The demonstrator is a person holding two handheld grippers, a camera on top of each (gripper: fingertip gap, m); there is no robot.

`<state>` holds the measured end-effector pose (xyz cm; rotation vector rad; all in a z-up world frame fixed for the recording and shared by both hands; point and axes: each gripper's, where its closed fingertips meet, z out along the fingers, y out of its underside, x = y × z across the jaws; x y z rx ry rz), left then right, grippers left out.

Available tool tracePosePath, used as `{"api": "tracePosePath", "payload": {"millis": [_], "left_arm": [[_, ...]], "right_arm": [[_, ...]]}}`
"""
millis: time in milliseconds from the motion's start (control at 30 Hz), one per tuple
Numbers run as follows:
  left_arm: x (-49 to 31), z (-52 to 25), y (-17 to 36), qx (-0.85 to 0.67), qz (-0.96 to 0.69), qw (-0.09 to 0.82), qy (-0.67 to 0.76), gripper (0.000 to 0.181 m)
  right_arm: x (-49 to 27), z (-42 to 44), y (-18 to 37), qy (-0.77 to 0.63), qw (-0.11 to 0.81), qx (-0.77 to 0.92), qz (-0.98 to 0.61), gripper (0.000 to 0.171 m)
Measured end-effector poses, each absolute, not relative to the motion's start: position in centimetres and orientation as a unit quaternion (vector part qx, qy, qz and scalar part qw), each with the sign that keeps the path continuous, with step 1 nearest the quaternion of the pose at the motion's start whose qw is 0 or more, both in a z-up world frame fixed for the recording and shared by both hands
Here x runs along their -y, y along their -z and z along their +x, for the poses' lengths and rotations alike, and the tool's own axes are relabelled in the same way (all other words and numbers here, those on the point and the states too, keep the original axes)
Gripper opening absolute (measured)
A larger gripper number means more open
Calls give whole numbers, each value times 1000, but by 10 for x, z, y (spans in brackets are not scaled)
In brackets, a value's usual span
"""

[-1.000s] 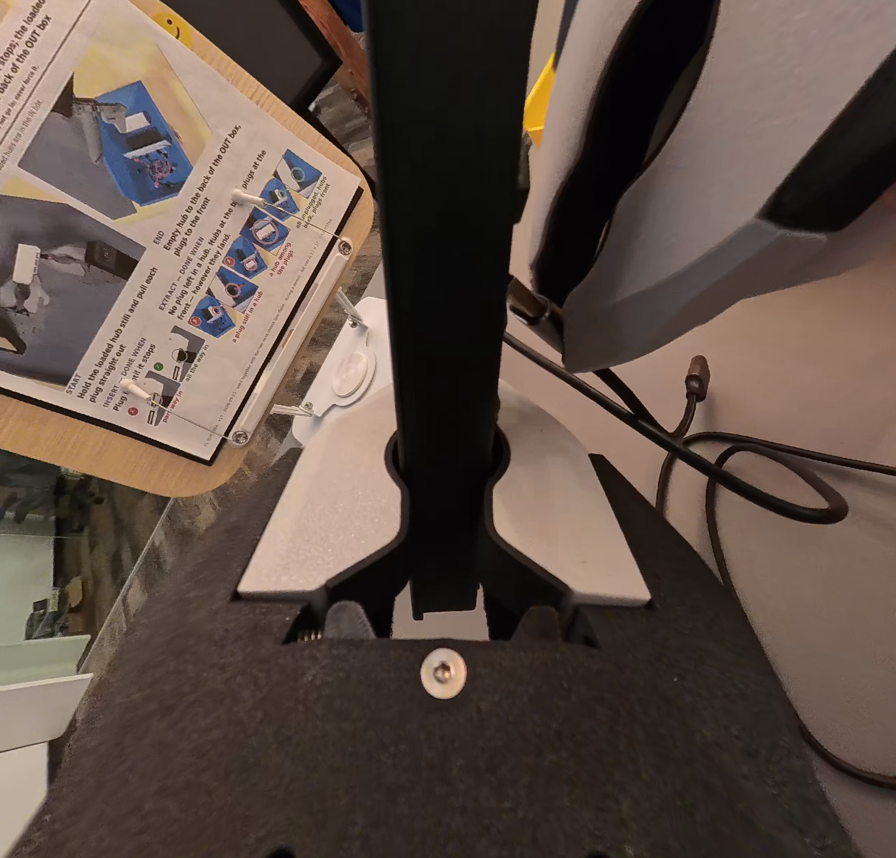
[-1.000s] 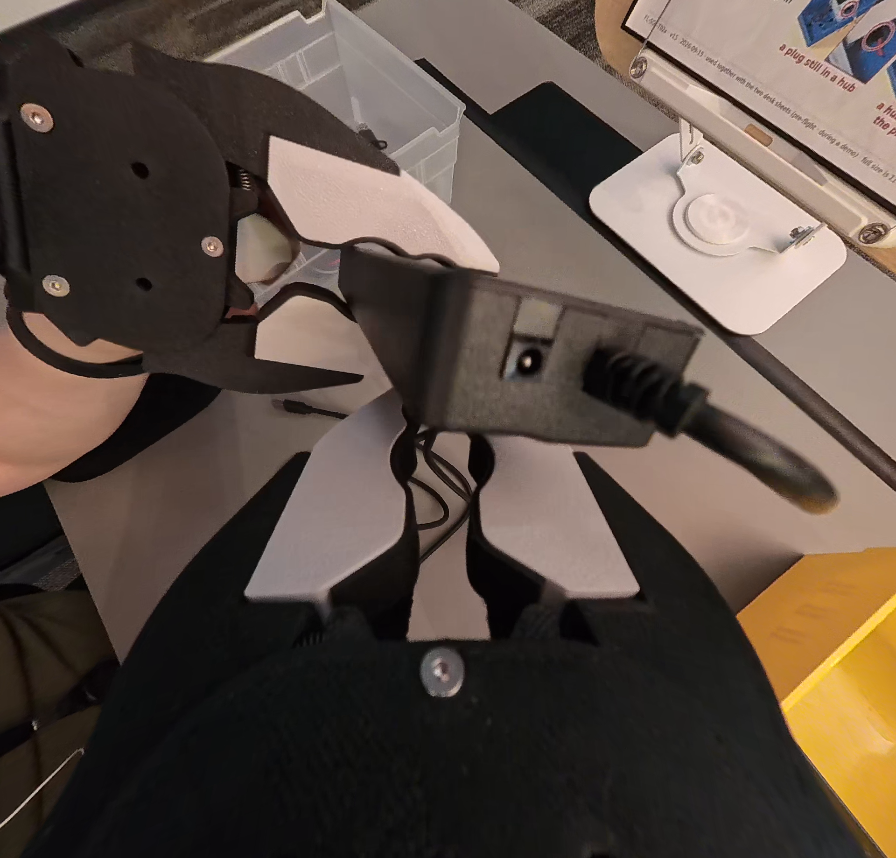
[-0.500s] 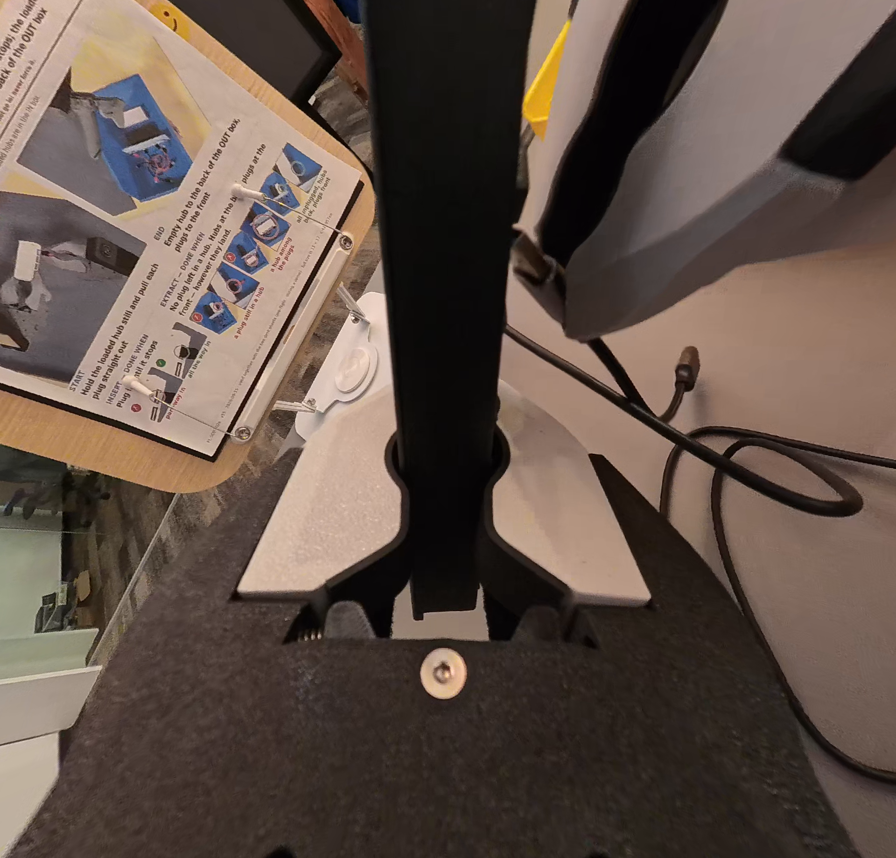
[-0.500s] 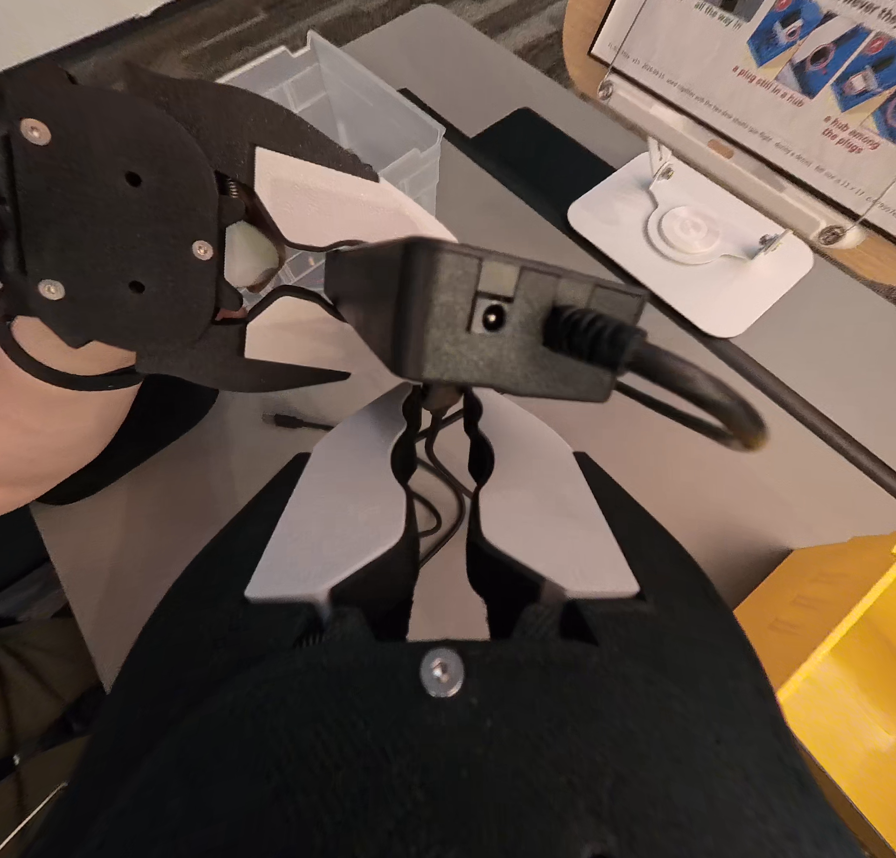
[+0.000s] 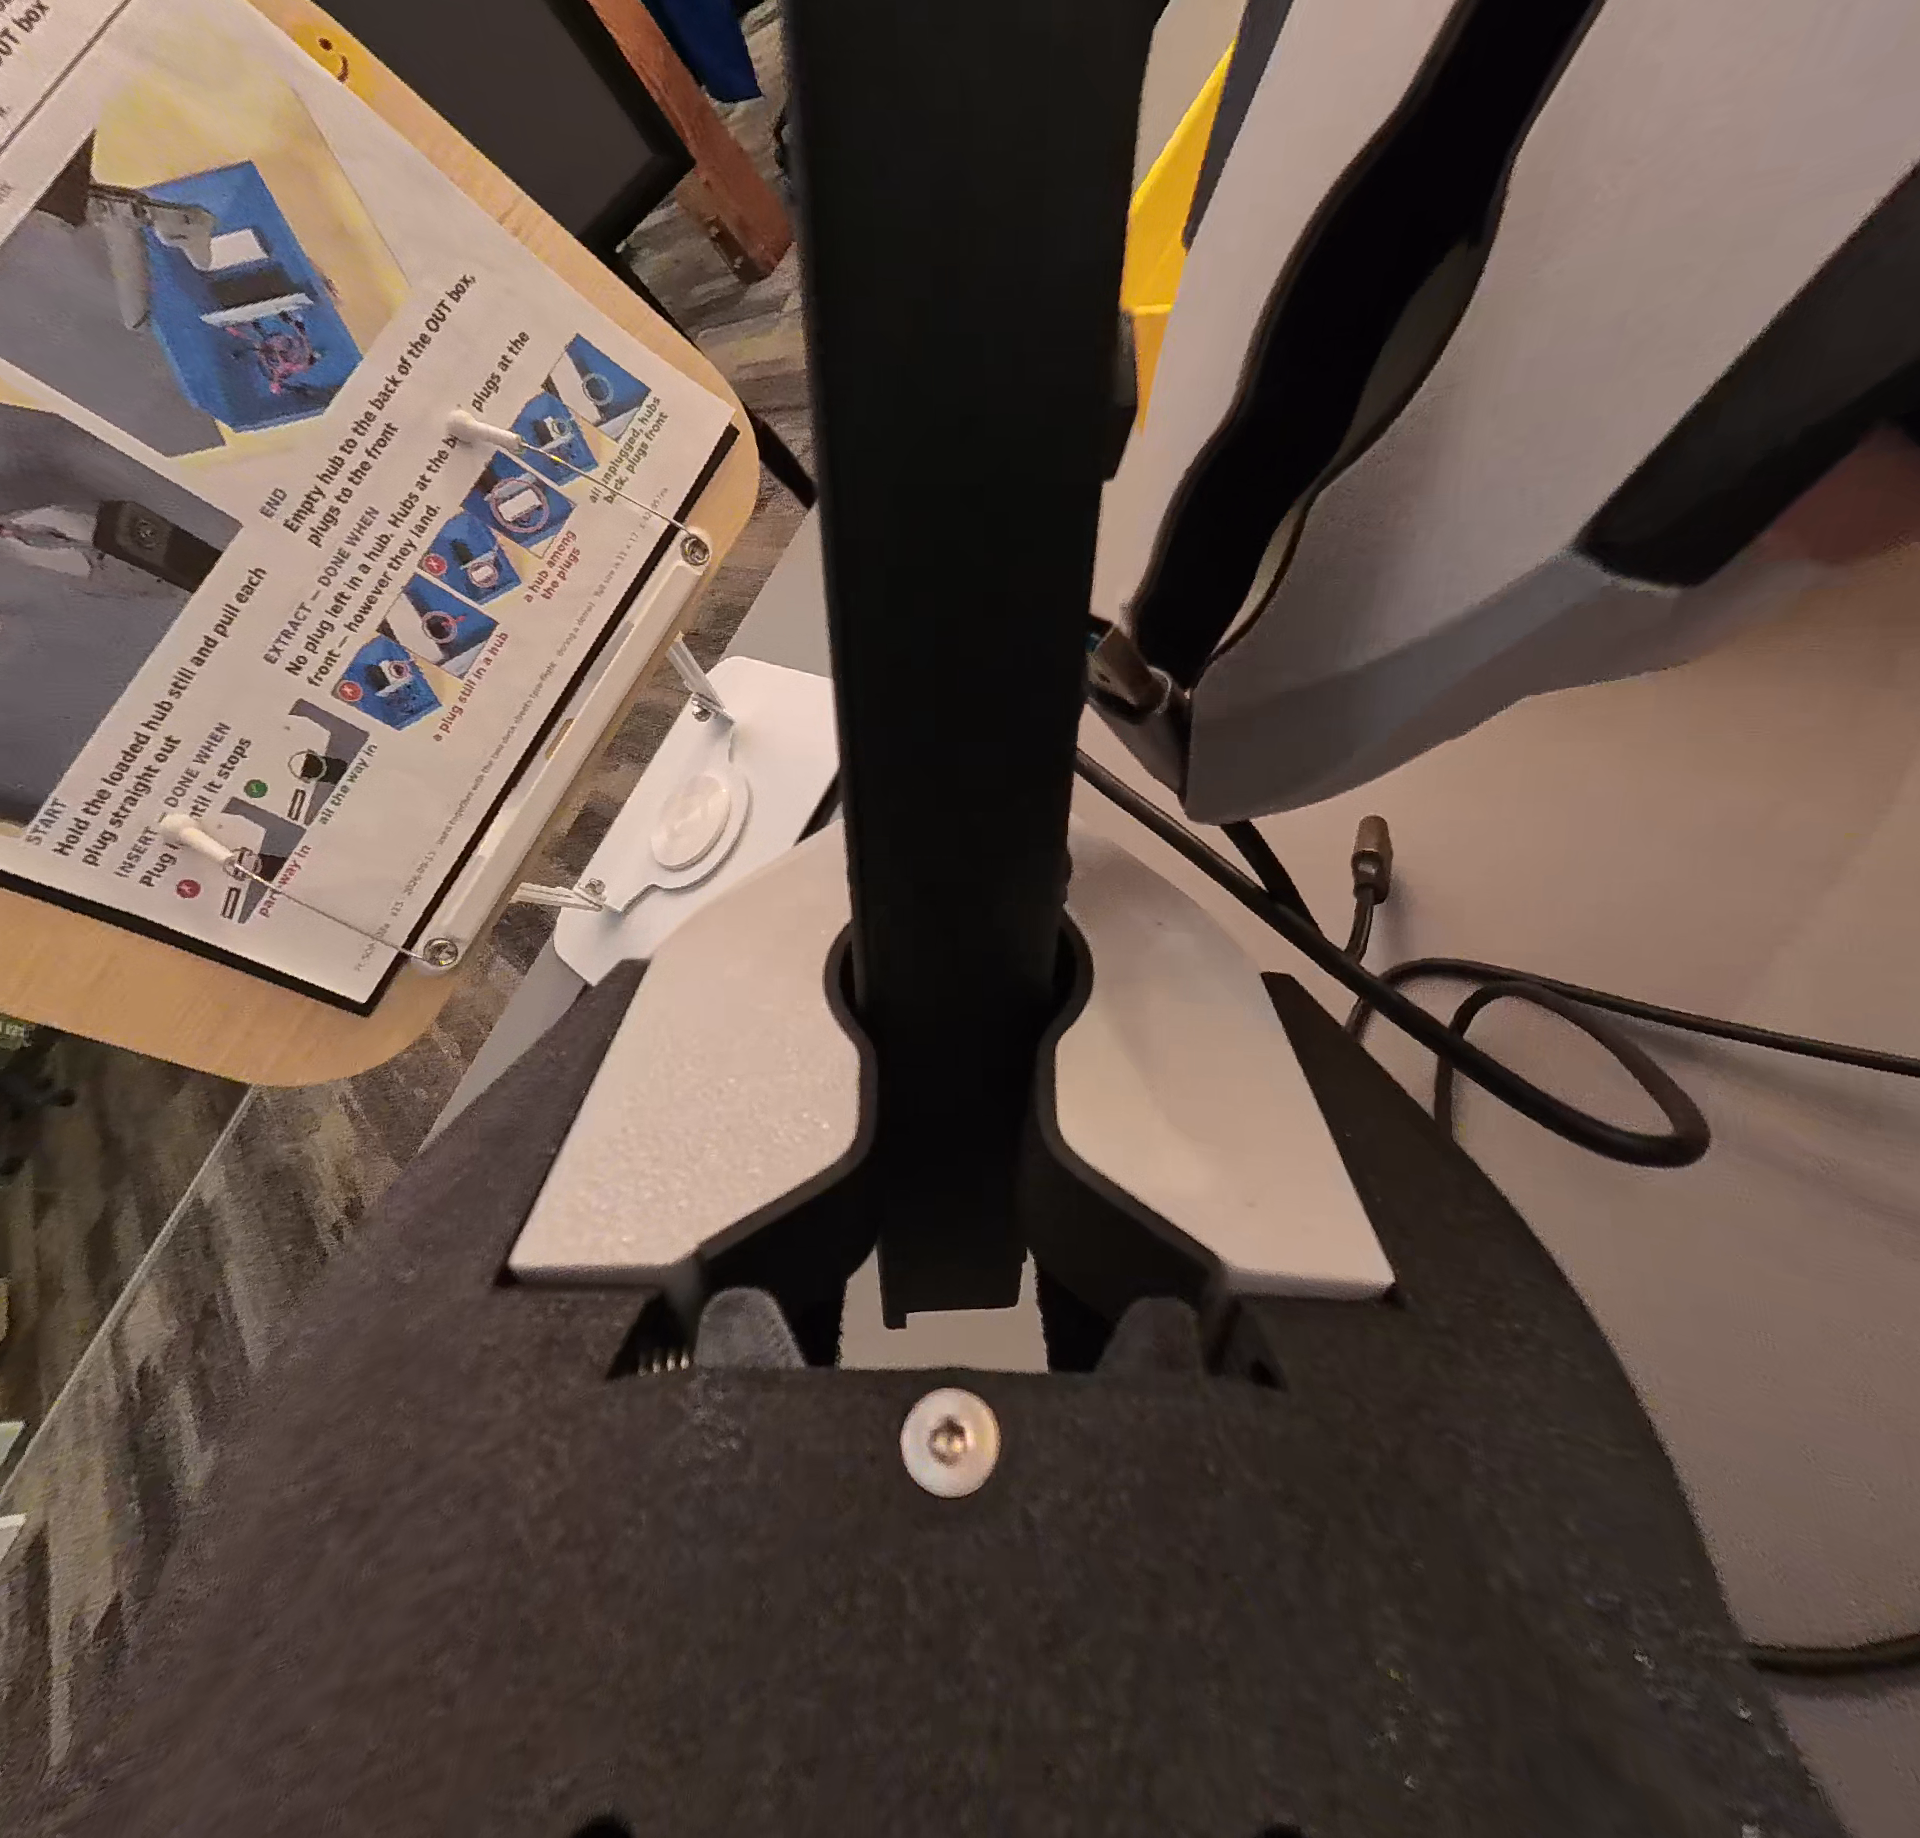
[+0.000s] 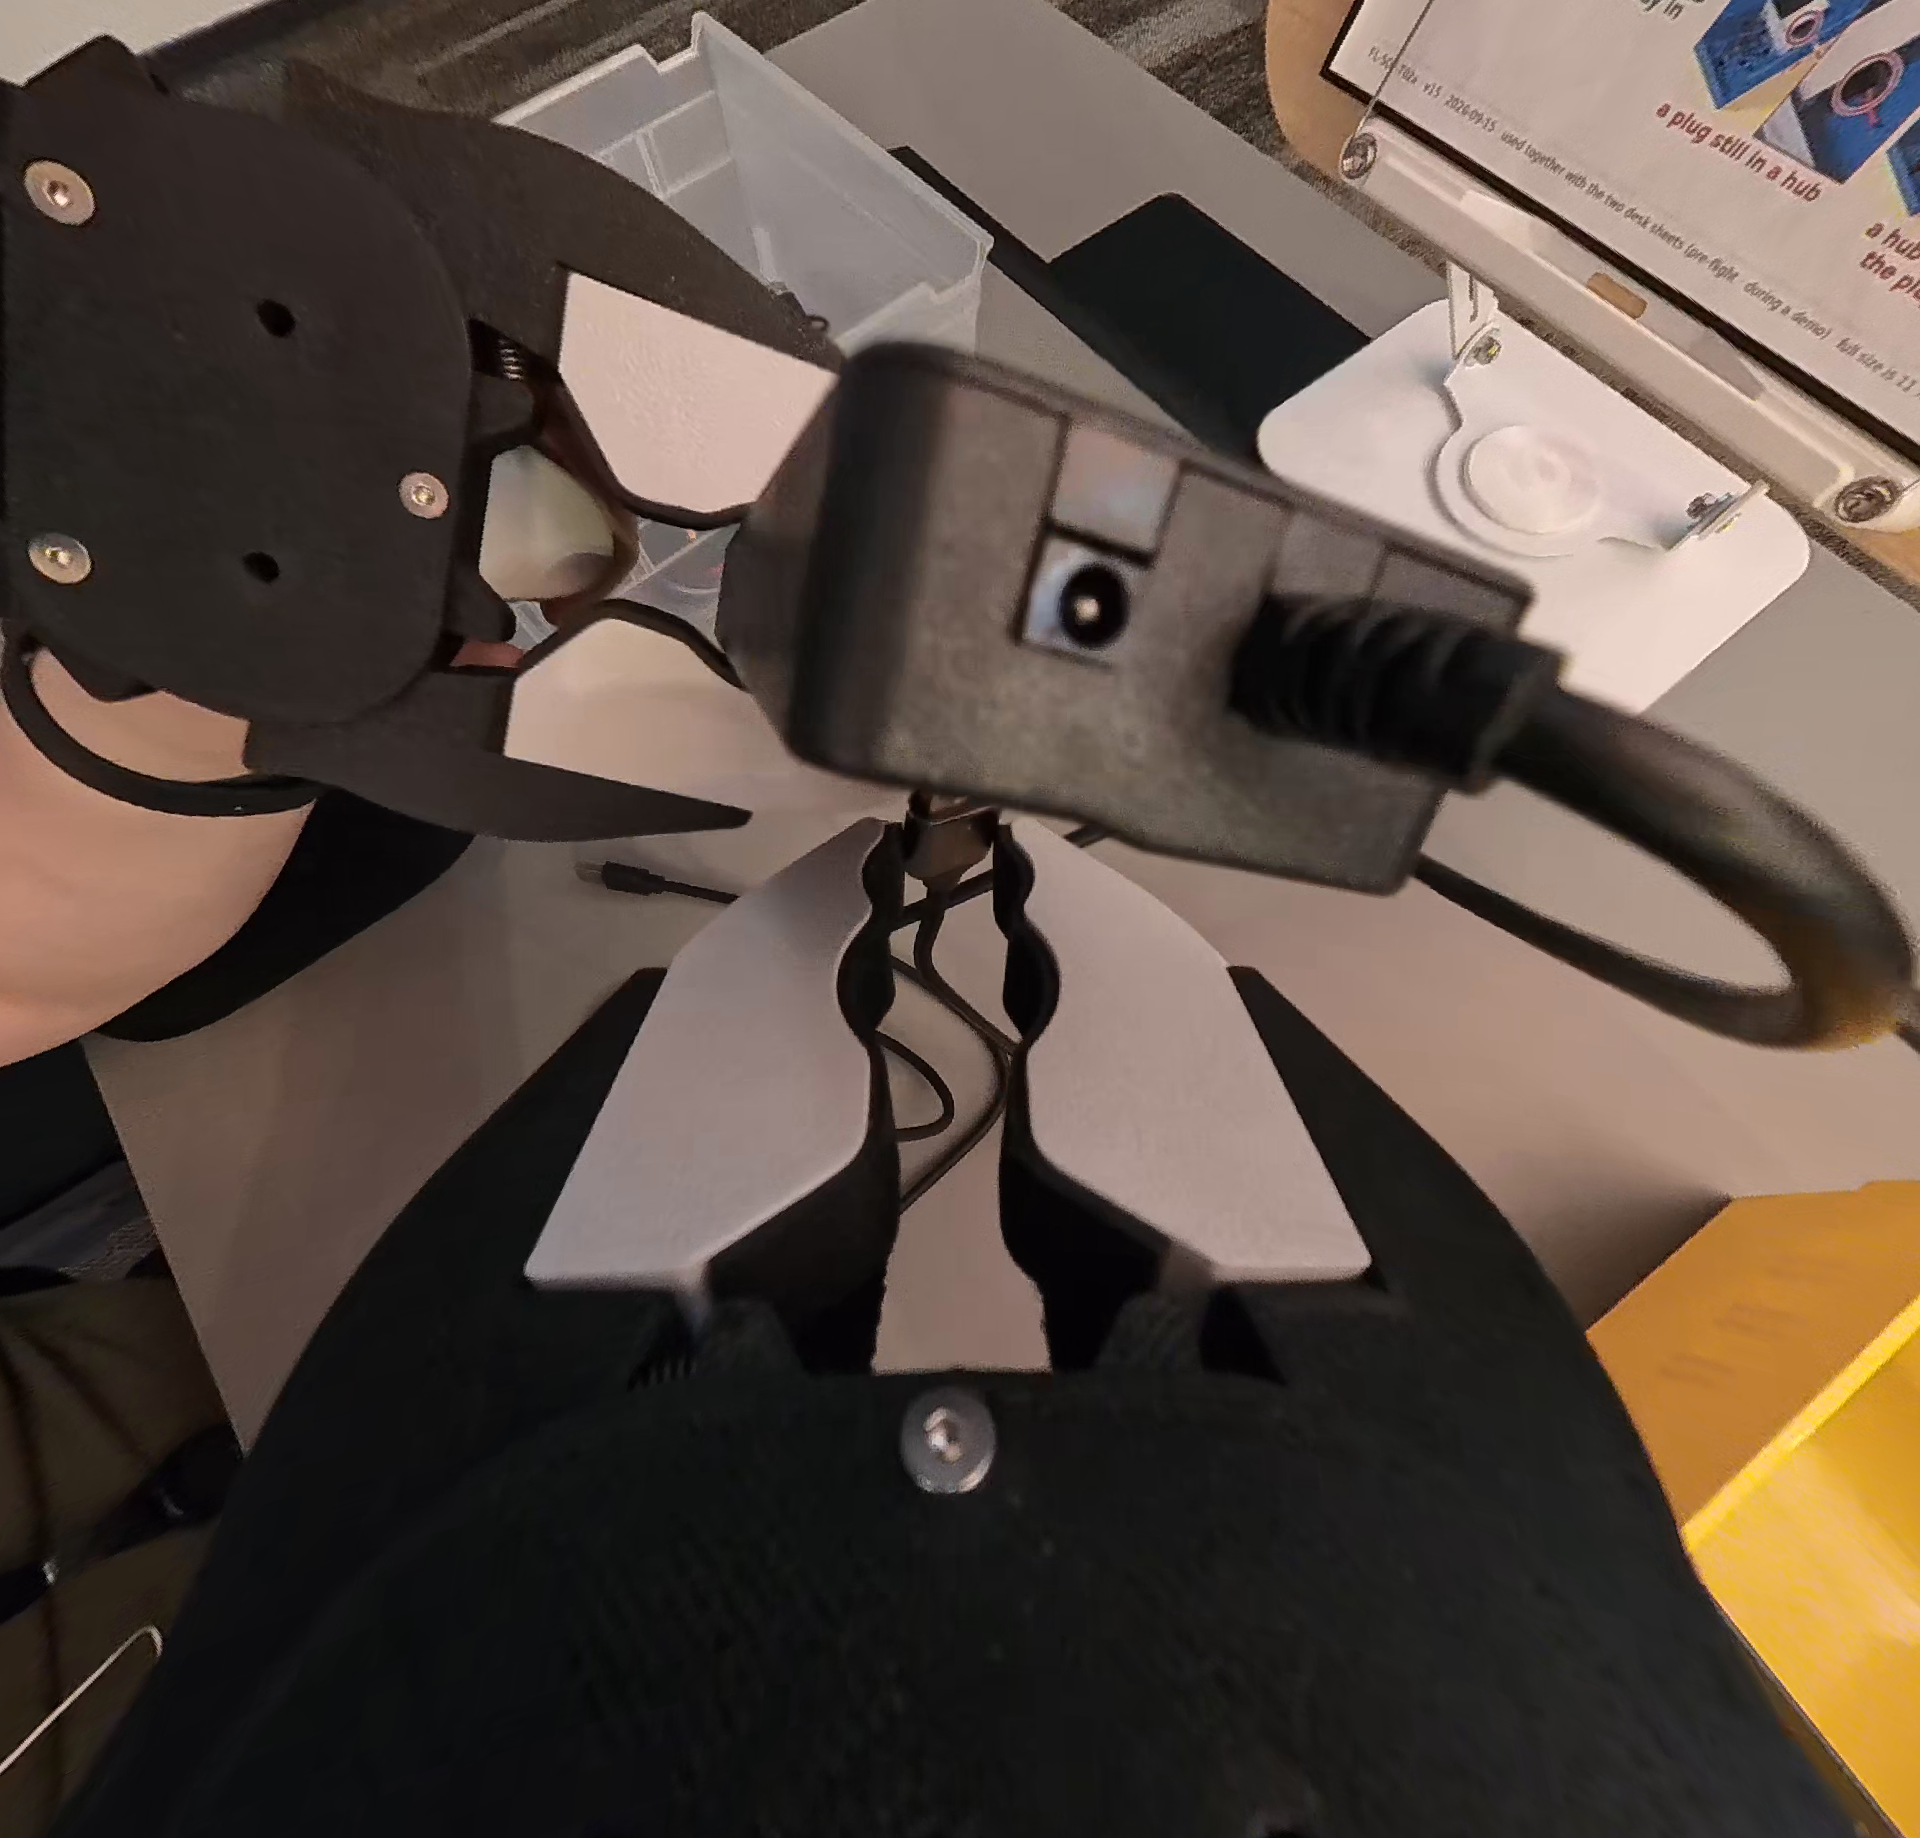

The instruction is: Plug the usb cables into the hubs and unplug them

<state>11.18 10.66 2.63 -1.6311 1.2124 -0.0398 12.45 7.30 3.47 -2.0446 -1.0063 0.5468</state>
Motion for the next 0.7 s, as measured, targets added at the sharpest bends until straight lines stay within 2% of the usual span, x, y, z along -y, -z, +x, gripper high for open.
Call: {"api": "tracePosePath", "payload": {"millis": [267, 700], "left_arm": [[-122, 85, -22, -490, -707, 510, -19, 26], [-115, 19, -50, -468, -730, 498, -15, 26]], "right_arm": [[-77, 119, -14, -248, 377, 387, -804, 18], [-113, 95, 95, -295, 352, 387, -800, 17]]}}
